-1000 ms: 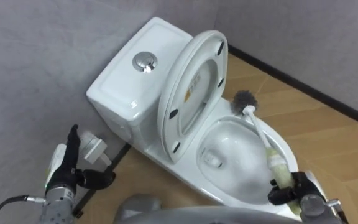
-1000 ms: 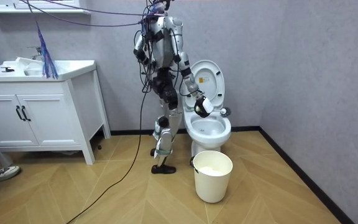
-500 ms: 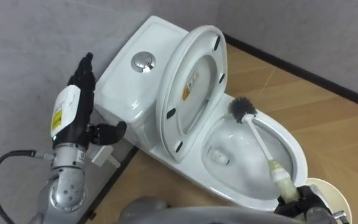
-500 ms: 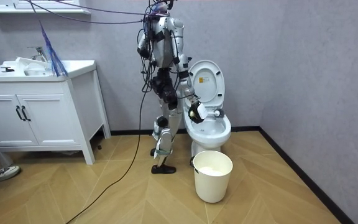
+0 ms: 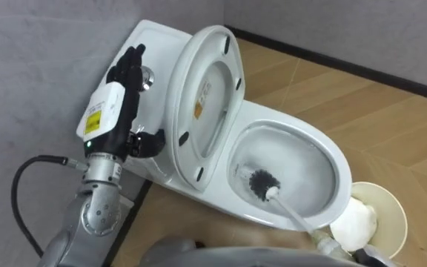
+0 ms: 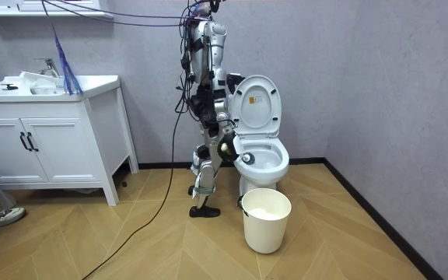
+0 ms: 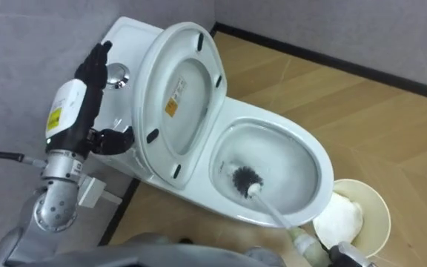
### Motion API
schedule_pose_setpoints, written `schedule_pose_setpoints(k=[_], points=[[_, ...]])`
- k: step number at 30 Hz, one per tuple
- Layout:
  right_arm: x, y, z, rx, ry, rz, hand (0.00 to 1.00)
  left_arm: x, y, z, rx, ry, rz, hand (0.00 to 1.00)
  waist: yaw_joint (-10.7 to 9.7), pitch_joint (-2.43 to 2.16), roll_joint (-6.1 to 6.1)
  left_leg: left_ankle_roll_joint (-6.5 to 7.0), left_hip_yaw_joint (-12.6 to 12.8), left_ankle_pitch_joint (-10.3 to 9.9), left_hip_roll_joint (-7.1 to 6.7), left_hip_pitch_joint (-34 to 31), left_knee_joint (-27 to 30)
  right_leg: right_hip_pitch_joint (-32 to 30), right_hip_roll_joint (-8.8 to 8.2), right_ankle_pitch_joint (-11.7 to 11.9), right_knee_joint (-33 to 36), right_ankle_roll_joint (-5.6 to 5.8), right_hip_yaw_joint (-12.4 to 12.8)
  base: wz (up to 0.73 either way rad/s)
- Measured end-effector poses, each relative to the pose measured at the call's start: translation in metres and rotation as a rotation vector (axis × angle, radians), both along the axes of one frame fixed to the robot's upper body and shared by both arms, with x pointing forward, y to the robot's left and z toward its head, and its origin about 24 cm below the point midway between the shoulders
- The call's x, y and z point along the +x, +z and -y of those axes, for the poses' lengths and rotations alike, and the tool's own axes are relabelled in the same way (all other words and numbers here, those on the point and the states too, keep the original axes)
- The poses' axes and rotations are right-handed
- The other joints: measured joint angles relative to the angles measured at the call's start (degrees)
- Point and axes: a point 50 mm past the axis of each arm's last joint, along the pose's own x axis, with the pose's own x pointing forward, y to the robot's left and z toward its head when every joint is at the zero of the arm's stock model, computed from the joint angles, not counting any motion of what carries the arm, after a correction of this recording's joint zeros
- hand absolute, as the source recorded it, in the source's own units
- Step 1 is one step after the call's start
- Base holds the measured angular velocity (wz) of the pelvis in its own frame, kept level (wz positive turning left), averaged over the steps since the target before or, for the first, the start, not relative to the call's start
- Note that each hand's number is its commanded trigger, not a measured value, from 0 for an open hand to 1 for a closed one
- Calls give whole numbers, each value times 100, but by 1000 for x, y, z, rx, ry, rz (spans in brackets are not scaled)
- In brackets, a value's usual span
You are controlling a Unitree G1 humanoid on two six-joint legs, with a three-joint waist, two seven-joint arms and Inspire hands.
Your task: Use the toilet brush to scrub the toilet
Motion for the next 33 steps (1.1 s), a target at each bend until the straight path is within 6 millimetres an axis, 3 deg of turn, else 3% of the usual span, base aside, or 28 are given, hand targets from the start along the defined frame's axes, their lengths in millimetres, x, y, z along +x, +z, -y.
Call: schedule_pose_setpoints(k=[4,12,18,21,24,27,29,33], points=[[3,2,2,-22,81,1,100,-3,-7,-1,-1,3,-41,0,-13,13,-22,0,21,0,23,-7,-82,-107,25,1,8,-4,24,-1],[9,5,2,-72,232,11,100,-10,-20,-6,12,19,-107,0,50,-5,-148,8,70,6,31,-30,-143,-154,34,0,-8,-4,63,-3],[31,9,5,-127,272,75,100,-2,-21,-4,15,2,-103,0,130,-3,-193,0,-38,10,47,-449,19,-461,25,11,119,-22,-102,10],[55,17,12,-164,314,124,100,9,-19,-1,23,-39,-81,0,272,6,-199,-5,-77,18,50,-688,115,-702,17,17,242,-32,-114,5],[91,30,19,-207,339,216,100,23,-15,0,45,-87,-55,0,382,22,-178,-15,-167,37,54,-1014,310,-969,-2,28,398,-52,-249,14],[130,49,26,-255,377,340,100,38,-7,4,73,-124,-1,0,539,69,-140,-9,-177,106,48,-1377,469,-1339,-67,29,635,-91,-329,7],[153,66,35,-297,381,415,100,47,-1,6,80,-142,42,0,618,137,-114,-5,-236,108,37,-1706,675,-1631,-85,23,839,-102,-331,9],[178,87,45,-353,396,477,100,59,10,9,108,-178,114,0,808,172,-121,14,-236,142,-9,-2240,880,-2226,-206,-31,1196,-182,-342,-1]])
